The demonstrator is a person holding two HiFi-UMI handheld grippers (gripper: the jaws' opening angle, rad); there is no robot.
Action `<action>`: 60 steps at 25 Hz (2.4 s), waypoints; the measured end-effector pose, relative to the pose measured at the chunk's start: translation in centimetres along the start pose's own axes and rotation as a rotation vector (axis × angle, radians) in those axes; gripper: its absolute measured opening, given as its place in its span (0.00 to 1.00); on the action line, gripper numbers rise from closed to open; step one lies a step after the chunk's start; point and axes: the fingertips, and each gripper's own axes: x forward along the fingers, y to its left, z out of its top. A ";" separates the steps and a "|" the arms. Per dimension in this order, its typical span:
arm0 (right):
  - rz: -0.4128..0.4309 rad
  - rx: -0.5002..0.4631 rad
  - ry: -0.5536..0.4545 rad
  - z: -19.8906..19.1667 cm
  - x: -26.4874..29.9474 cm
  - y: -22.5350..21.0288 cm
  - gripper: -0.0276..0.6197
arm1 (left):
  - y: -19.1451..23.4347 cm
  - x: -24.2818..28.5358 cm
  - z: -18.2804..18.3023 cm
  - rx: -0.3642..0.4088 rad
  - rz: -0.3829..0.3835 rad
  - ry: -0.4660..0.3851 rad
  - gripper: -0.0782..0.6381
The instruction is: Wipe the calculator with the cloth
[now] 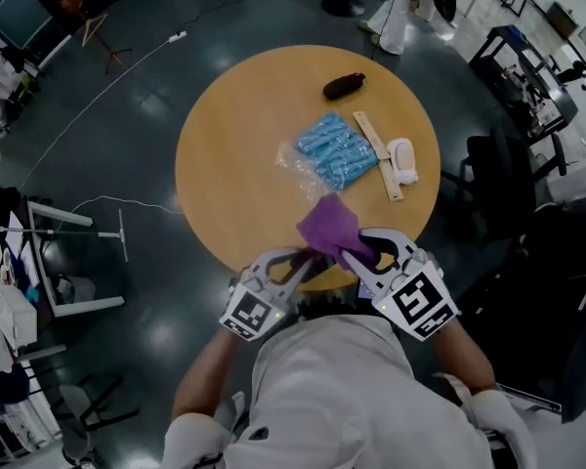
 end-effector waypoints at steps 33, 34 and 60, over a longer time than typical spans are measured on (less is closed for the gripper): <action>0.131 0.485 0.007 -9.2 2.3 -0.2 0.17 | 1.3 -4.4 6.4 -0.035 0.035 -0.203 0.17; 0.143 0.496 0.014 -9.6 2.5 0.2 0.17 | 1.3 -4.5 6.4 -0.057 0.039 -0.201 0.17; 1.020 -0.147 -0.074 3.7 -9.9 4.7 0.17 | -9.6 -5.9 14.8 0.379 -0.342 -0.310 0.17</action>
